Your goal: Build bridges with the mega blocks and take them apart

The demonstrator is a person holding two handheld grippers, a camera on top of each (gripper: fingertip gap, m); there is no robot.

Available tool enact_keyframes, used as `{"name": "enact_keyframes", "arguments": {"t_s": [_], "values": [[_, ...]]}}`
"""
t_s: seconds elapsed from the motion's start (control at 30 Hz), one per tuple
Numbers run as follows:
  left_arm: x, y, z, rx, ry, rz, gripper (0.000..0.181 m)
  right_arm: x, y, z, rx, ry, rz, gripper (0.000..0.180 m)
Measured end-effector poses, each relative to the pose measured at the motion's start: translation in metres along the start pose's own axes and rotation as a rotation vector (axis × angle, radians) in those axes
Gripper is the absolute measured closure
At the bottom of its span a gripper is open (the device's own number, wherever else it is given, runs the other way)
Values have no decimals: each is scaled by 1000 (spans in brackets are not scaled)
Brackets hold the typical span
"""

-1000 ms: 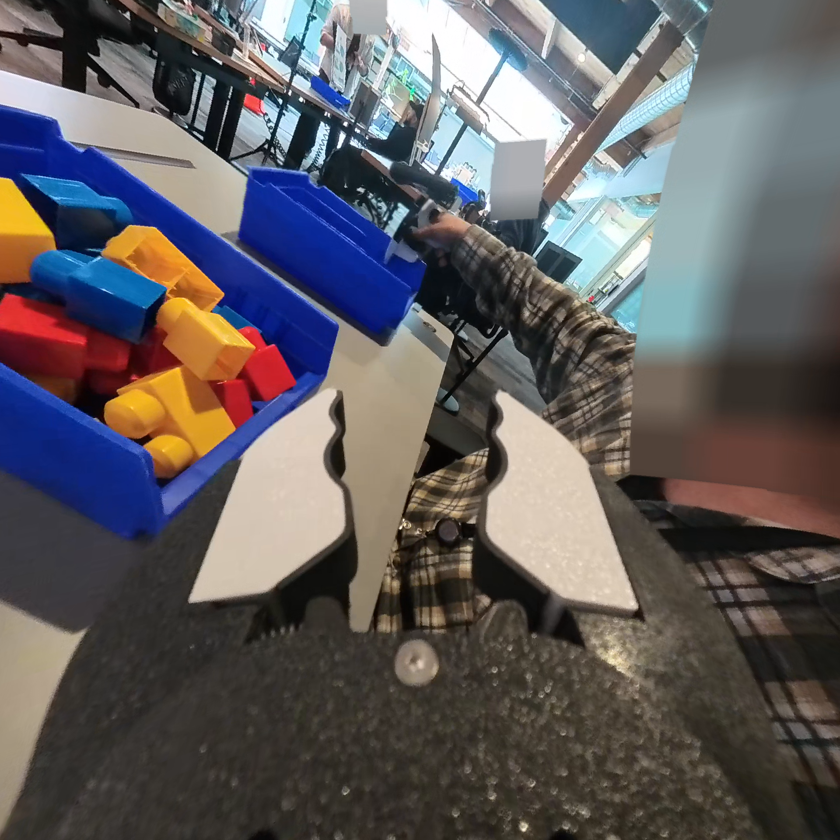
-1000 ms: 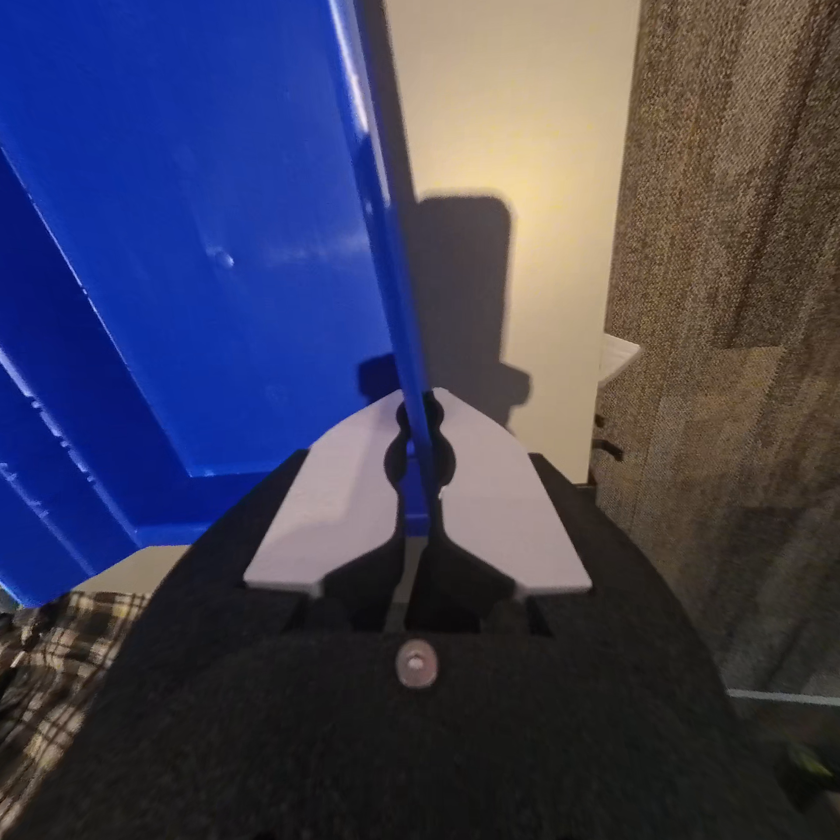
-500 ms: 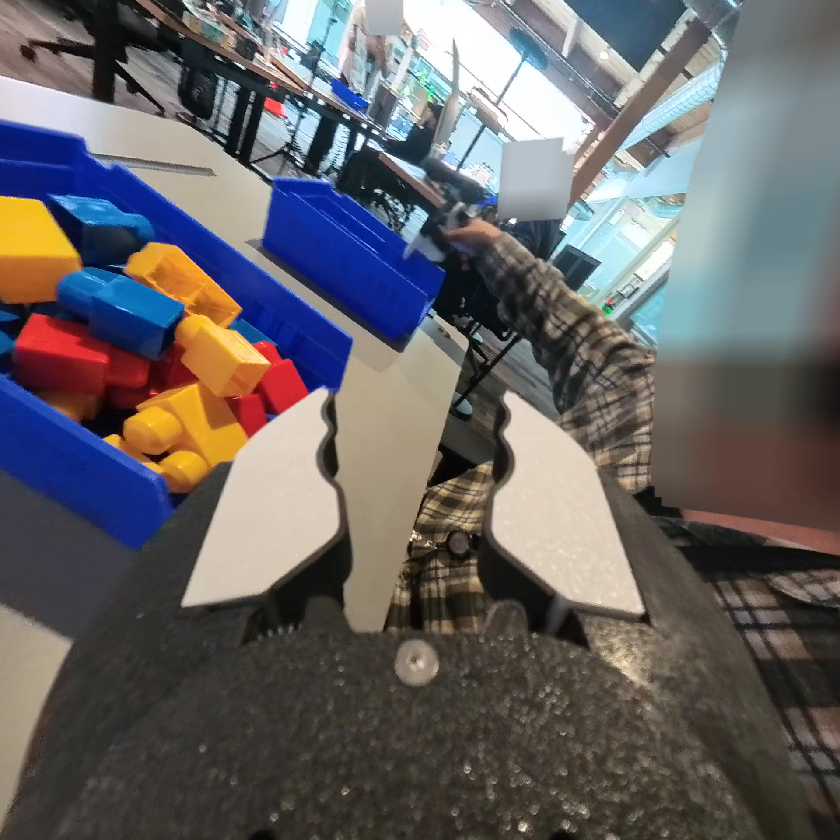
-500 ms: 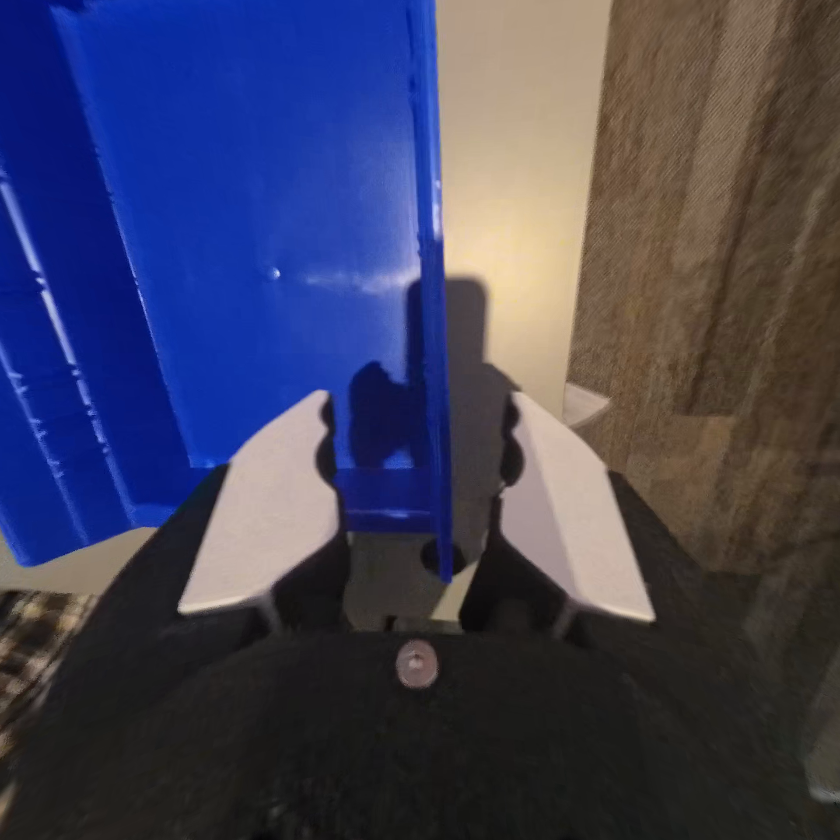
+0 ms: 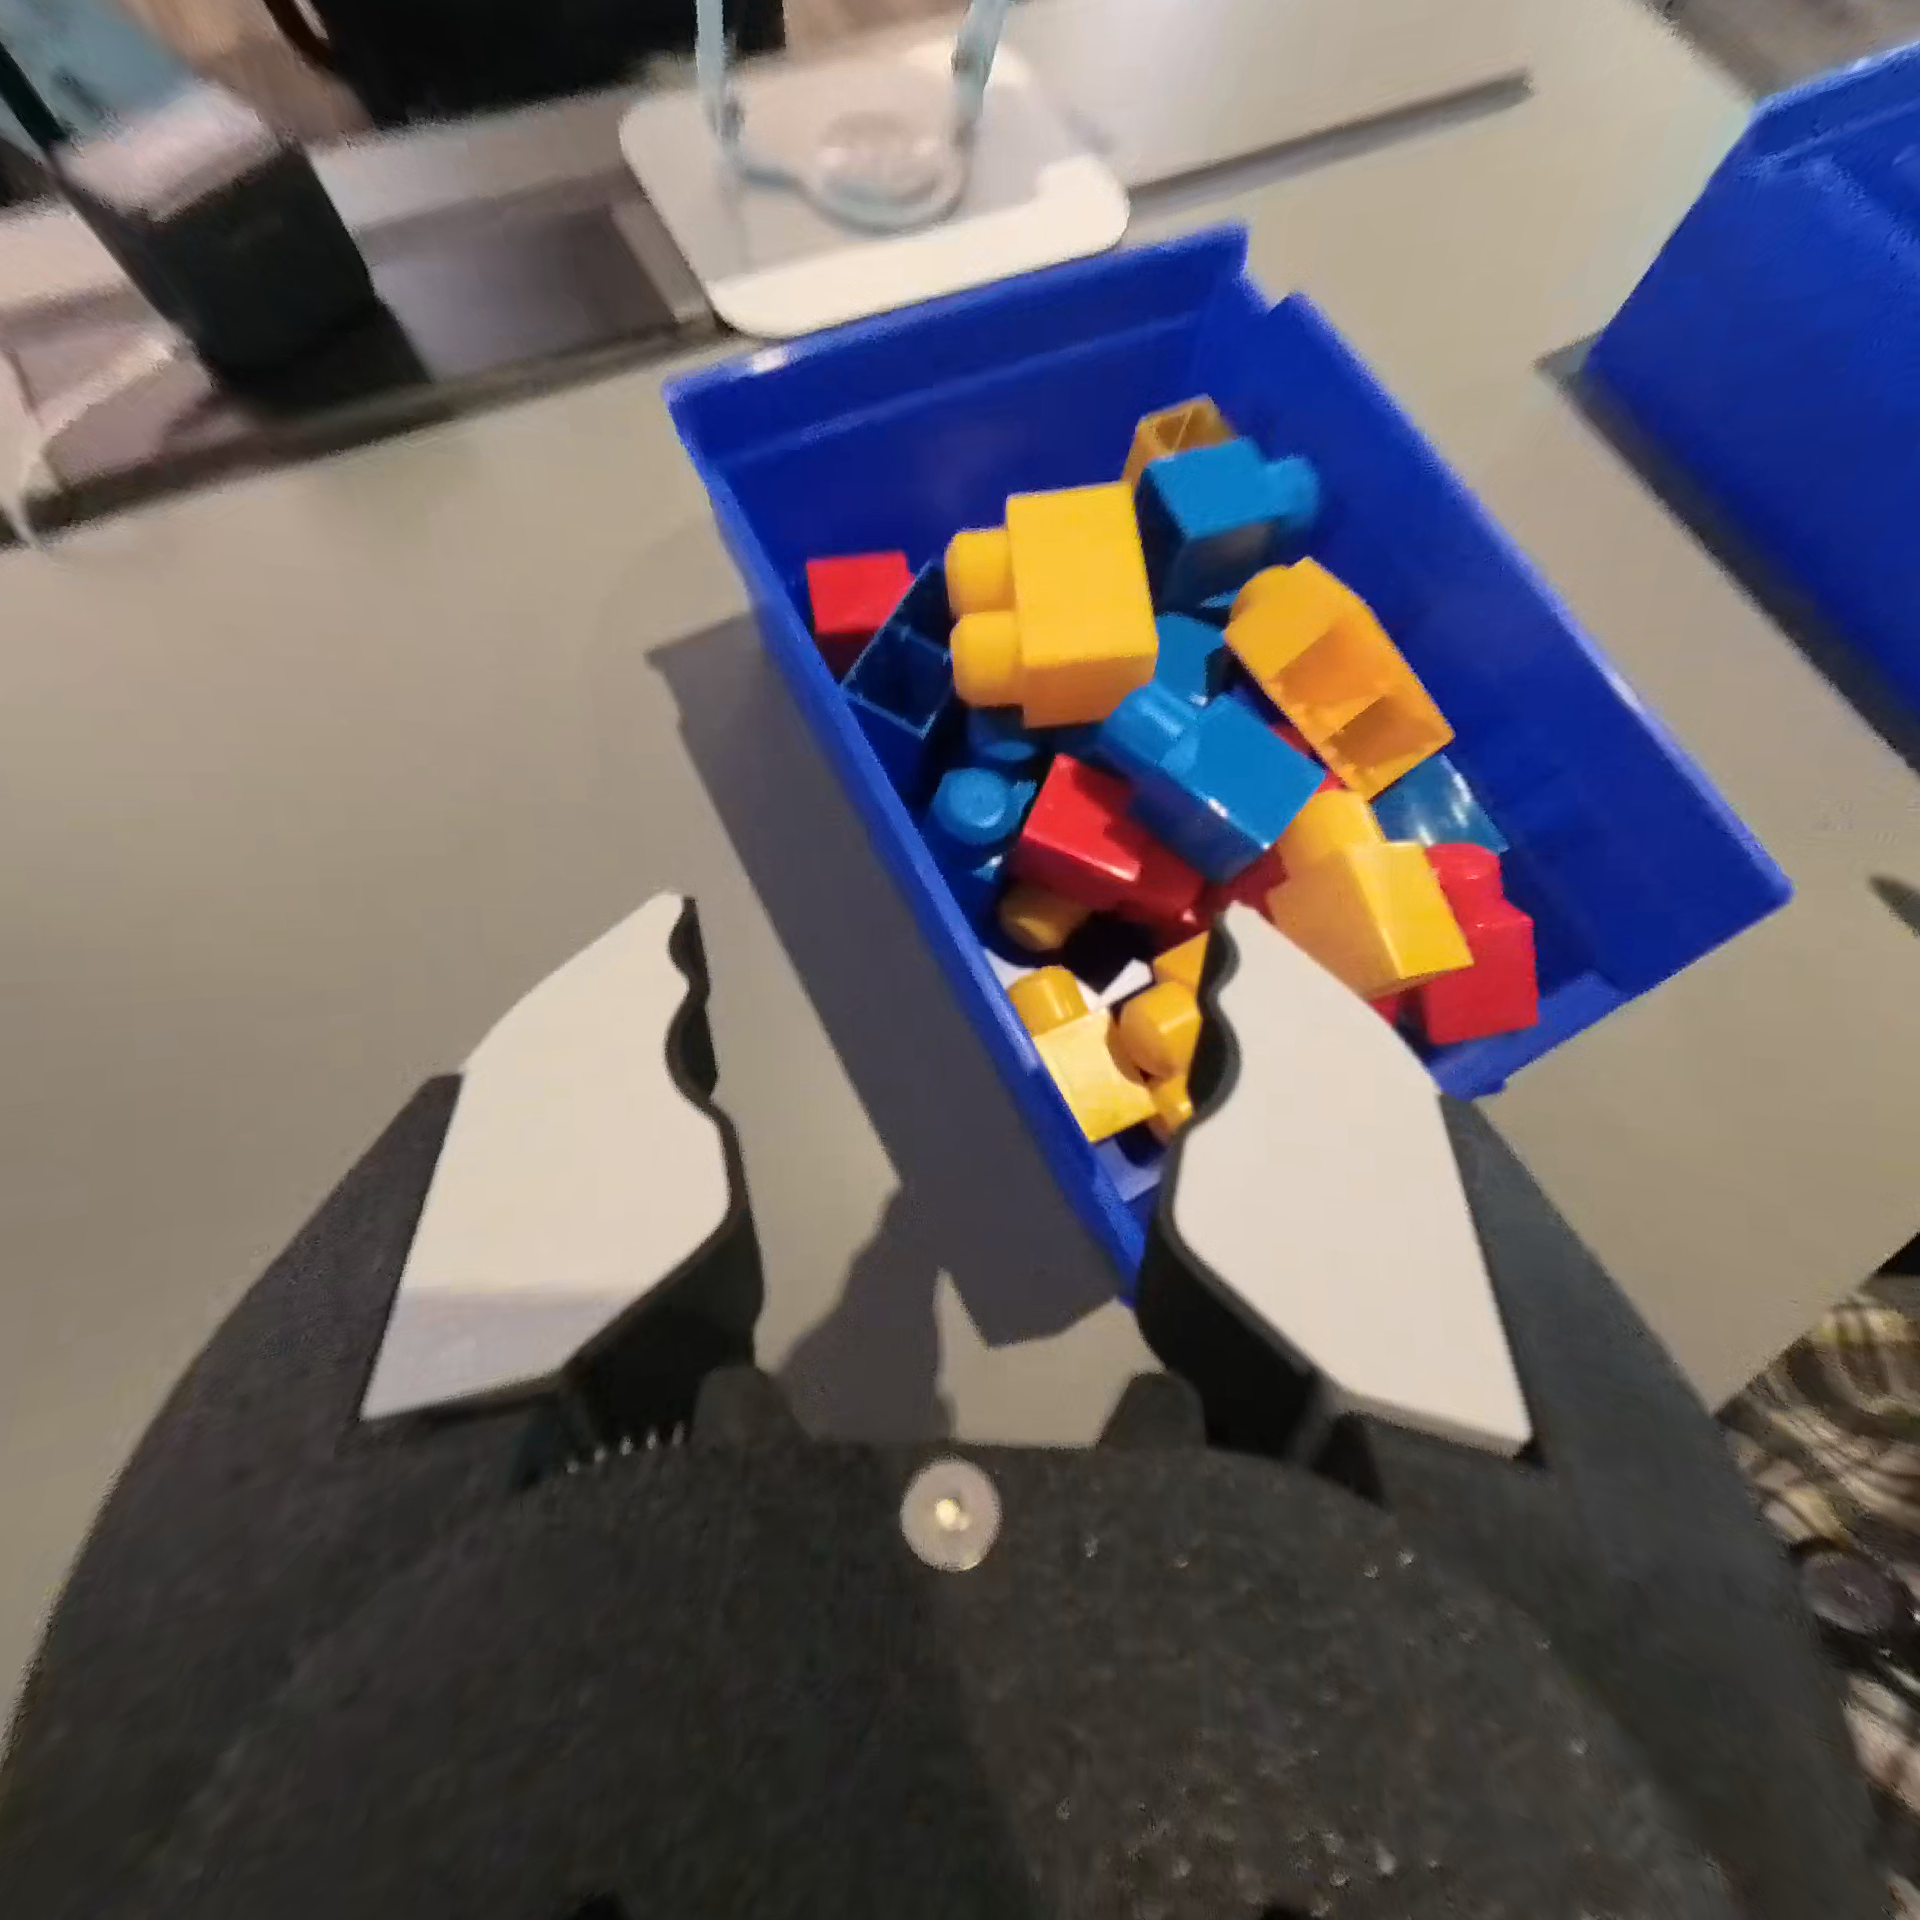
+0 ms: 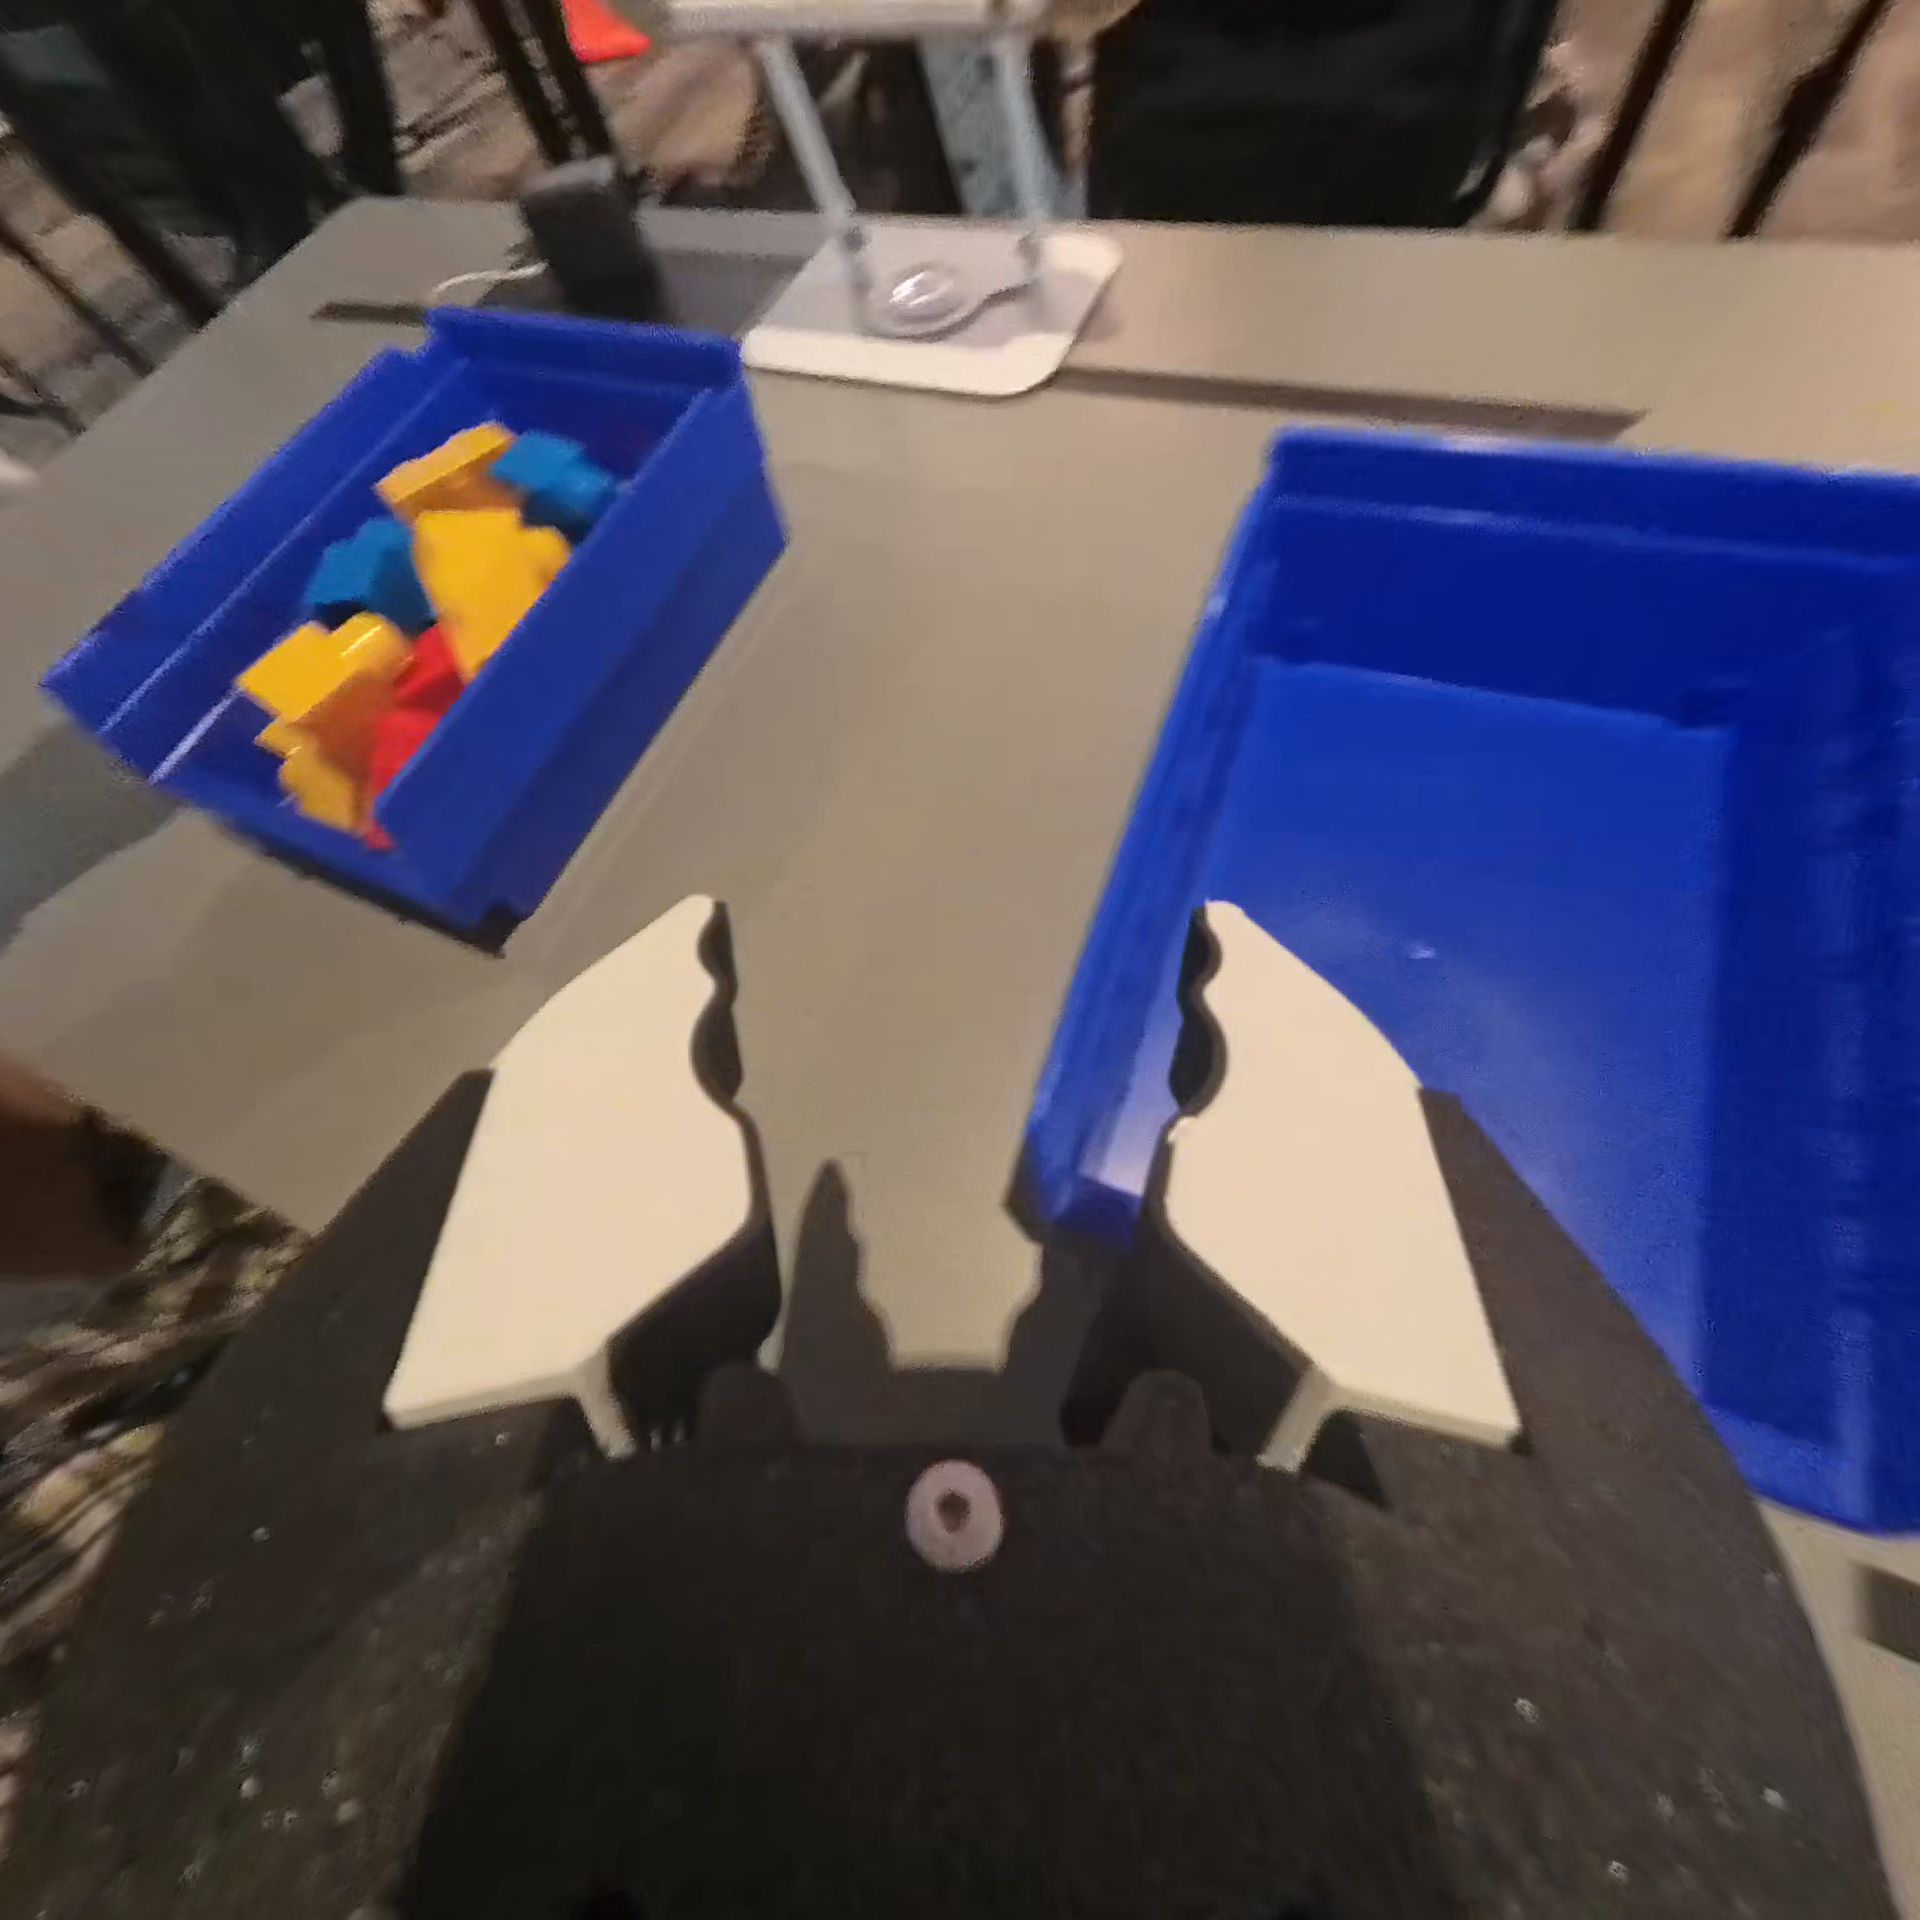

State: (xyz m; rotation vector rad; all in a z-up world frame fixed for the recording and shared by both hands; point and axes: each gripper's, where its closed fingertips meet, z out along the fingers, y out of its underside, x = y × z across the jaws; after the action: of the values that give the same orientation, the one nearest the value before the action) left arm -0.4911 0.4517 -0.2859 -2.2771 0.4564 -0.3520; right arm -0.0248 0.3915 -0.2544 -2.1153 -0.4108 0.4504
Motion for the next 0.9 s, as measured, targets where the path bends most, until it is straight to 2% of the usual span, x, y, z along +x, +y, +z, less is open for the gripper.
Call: {"name": "enact_keyframes", "arguments": {"t_s": [0.23,0.3,0.37,0.53,0.77,0.9], "values": [[-2,50,44,-347,-10,-77,100,-36,40,27,-44,-168,40,107],[5,58,52,-409,41,-86,113,-40,43,29,-52,-190,46,108],[15,60,59,-441,105,-78,149,-43,45,28,-46,-214,53,113],[-10,65,58,-506,-20,-76,174,-49,47,27,-10,-268,75,126],[-47,81,33,-472,-72,-158,176,-69,53,38,-6,-400,125,144],[-82,100,6,-447,-122,-216,176,-77,54,47,-19,-412,102,145]]}}
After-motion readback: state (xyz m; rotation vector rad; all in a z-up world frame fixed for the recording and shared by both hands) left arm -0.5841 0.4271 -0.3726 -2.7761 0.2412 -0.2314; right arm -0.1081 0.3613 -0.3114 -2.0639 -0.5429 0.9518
